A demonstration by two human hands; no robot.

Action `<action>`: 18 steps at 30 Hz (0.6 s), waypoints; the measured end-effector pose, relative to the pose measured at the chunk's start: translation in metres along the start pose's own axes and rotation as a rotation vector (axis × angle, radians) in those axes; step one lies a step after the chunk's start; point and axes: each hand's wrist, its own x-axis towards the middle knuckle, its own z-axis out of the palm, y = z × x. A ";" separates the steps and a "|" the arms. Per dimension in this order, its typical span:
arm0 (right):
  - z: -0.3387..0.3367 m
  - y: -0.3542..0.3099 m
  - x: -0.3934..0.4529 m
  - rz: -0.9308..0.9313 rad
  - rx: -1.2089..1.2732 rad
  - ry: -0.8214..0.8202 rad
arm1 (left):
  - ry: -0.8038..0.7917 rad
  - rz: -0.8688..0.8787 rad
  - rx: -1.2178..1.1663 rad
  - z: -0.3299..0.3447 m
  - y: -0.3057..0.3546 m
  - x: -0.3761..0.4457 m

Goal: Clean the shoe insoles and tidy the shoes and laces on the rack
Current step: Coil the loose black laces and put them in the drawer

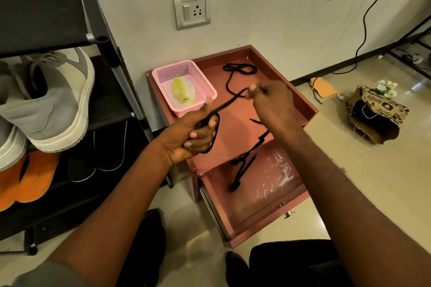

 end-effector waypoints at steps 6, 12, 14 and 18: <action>0.022 0.006 -0.010 0.024 -0.436 -0.562 | -0.288 0.256 -0.741 -0.017 0.007 0.005; 0.041 -0.028 -0.041 -0.115 -0.292 -1.025 | 0.336 0.473 -0.410 -0.014 -0.002 0.015; 0.041 -0.035 -0.043 -0.155 -0.179 -1.025 | 0.522 0.419 0.130 -0.010 -0.003 0.014; 0.019 -0.039 -0.033 -0.117 0.141 -0.870 | 0.516 0.299 0.647 -0.005 -0.010 0.010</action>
